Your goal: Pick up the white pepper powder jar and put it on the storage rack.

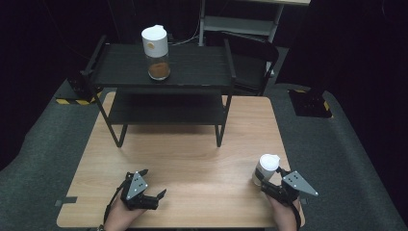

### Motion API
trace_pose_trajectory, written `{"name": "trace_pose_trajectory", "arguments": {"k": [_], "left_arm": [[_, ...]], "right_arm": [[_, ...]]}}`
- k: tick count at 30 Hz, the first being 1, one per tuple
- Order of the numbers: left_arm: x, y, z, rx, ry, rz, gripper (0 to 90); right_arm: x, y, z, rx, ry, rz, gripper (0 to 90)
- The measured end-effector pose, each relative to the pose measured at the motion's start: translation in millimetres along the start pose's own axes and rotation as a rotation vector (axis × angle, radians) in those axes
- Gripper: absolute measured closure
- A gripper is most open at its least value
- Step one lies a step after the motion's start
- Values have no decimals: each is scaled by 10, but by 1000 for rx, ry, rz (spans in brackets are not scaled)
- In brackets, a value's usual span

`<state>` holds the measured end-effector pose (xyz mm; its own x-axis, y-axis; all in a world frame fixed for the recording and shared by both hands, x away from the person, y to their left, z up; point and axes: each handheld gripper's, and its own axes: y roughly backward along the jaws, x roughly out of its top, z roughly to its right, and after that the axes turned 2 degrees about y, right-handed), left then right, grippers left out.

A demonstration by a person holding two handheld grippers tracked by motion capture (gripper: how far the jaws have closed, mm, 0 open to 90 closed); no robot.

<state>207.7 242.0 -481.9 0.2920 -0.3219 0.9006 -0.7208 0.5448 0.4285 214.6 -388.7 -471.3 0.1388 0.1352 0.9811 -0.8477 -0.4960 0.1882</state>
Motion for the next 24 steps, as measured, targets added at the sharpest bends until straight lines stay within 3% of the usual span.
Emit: {"name": "trace_pose_trajectory", "arguments": {"k": [9,15,24], "left_arm": [[17,-8,10,-2,-7,-10,15],[6,-2,-7,-9,-4,-4,15],[9,-2,-7,-12,-10,-5,15]], "right_arm": [[204,-23,-157,81,17,29,301],[281,-58,-204,108,-7,42,301],[396,-88,-289,125,-5,60,301]]}}
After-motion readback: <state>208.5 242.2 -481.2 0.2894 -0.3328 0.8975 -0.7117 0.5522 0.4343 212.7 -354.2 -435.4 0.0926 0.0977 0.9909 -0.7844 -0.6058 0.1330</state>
